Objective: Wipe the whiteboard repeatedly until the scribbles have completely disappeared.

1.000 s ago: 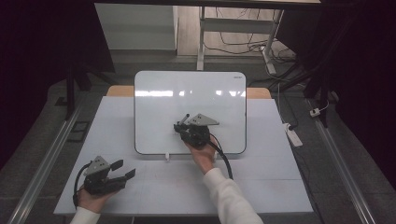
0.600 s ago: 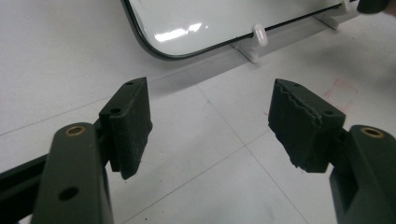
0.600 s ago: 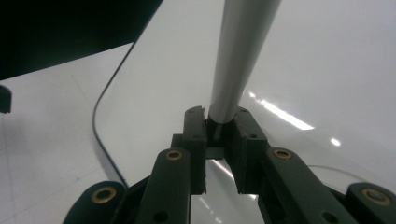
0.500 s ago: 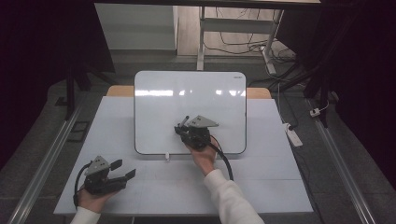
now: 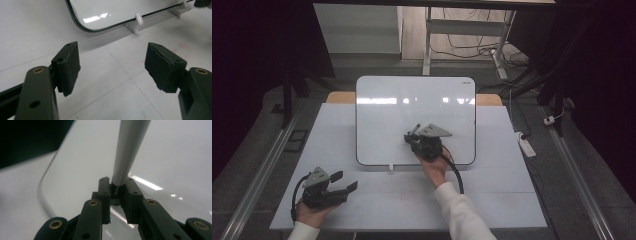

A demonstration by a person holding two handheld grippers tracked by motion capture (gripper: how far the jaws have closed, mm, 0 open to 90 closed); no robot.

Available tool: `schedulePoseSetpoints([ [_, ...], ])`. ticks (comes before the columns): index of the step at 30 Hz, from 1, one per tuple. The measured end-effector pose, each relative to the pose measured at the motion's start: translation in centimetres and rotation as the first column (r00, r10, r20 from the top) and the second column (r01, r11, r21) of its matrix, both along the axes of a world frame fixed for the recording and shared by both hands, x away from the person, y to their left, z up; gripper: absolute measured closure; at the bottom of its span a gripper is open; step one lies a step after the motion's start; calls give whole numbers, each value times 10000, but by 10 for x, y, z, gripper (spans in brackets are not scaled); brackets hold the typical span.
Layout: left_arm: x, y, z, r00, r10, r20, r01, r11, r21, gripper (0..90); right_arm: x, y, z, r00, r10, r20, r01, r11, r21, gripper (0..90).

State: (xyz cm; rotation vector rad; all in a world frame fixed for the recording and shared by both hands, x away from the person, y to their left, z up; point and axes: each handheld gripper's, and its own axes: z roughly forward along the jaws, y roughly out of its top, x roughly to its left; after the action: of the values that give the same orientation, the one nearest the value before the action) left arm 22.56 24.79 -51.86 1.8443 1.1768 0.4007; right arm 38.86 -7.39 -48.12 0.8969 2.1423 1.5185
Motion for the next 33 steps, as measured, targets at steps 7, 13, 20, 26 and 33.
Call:
schedulePoseSetpoints([
  [7,2,-3,-1,10000,-81,-55,81,9999,72,295,-5,3,-2,9992,370,148,-360,9974,-623,775],
  [13,4,-5,-1,9999,-111,-56,112,9999,90,294,-13,16,-7,9947,1004,228,-965,9863,-1336,775],
  [20,3,-3,-1,10000,-79,-58,80,10000,45,295,-8,8,-4,9978,630,219,-607,9940,-907,776],
  [26,3,-5,0,9999,-156,-13,156,9998,95,292,-14,12,-7,9957,901,211,-866,9878,-1295,776],
  [33,4,-4,0,9999,-153,-26,153,9998,94,292,-14,12,-10,9962,863,62,-854,9922,-912,776],
])
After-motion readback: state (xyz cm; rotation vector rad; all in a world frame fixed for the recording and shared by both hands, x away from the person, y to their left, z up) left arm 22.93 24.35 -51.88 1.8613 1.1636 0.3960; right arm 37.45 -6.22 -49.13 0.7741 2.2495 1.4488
